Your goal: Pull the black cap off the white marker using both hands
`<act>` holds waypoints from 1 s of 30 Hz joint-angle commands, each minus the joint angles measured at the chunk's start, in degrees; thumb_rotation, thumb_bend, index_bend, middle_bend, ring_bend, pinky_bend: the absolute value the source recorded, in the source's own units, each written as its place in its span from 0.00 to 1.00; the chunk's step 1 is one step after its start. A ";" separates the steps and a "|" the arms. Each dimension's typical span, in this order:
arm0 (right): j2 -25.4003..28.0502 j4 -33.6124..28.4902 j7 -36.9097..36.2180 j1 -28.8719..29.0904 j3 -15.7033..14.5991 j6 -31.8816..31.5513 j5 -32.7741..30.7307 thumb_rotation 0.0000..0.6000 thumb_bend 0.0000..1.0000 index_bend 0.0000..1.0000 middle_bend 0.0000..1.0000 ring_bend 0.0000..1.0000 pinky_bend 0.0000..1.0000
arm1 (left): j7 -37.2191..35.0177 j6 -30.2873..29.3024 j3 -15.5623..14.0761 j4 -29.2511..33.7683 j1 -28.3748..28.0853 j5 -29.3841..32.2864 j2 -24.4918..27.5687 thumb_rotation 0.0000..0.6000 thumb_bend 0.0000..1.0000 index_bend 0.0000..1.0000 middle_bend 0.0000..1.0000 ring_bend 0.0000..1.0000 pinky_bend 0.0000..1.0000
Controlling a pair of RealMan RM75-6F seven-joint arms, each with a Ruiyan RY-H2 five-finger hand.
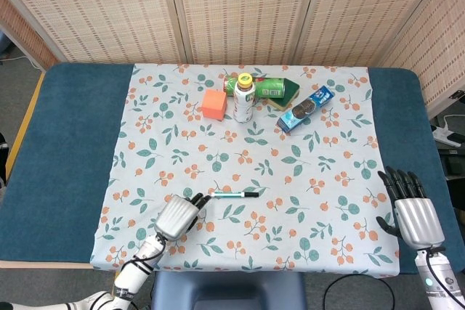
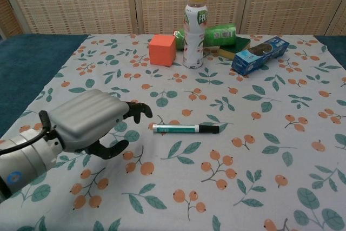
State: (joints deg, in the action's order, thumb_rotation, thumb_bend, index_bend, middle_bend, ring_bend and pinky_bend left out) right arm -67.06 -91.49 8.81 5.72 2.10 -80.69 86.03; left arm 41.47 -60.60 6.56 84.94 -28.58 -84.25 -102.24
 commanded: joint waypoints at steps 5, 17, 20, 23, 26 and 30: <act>1.57 -1.74 -2.22 0.95 -0.82 4.03 -1.64 1.00 0.10 0.00 0.00 0.00 0.00 | 1.49 2.75 2.37 -7.95 -5.79 1.14 -6.26 1.00 0.44 0.25 0.29 0.72 0.87; 1.54 -1.40 -2.02 1.49 -0.48 4.93 -3.08 1.00 0.10 0.00 0.00 0.00 0.00 | 1.56 3.48 3.03 -18.23 -10.72 1.39 -11.68 1.00 0.44 0.26 0.33 0.73 0.87; 1.61 -1.33 -2.21 1.47 -0.40 4.75 -3.17 1.00 0.10 0.00 0.00 0.00 0.00 | 0.99 3.54 2.20 -19.82 -11.53 0.69 -12.42 1.00 0.44 0.27 0.35 0.73 0.87; 1.75 -1.36 -3.17 1.53 -0.39 4.66 -2.90 1.00 0.10 0.00 0.00 0.00 0.00 | 1.19 3.72 1.65 -20.94 -12.17 0.47 -12.94 1.00 0.44 0.28 0.37 0.73 0.88; 1.85 -1.23 -3.52 1.58 -0.51 4.63 -2.62 1.00 0.10 0.00 0.00 0.00 0.00 | 1.07 3.06 1.30 -21.91 -12.63 -0.05 -13.48 1.00 0.44 0.31 0.39 0.75 0.88; 1.93 -1.32 -3.55 1.61 -0.60 4.62 -2.56 1.00 0.10 0.00 0.00 0.00 0.00 | 1.06 3.10 1.02 -23.07 -13.15 -0.03 -13.76 1.00 0.44 0.31 0.40 0.75 0.88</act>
State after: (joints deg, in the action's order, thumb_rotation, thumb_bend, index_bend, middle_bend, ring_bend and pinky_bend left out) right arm -65.13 -92.81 5.26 7.32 1.50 -76.07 83.46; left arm 42.50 -57.53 7.62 61.97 -41.63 -84.33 -115.93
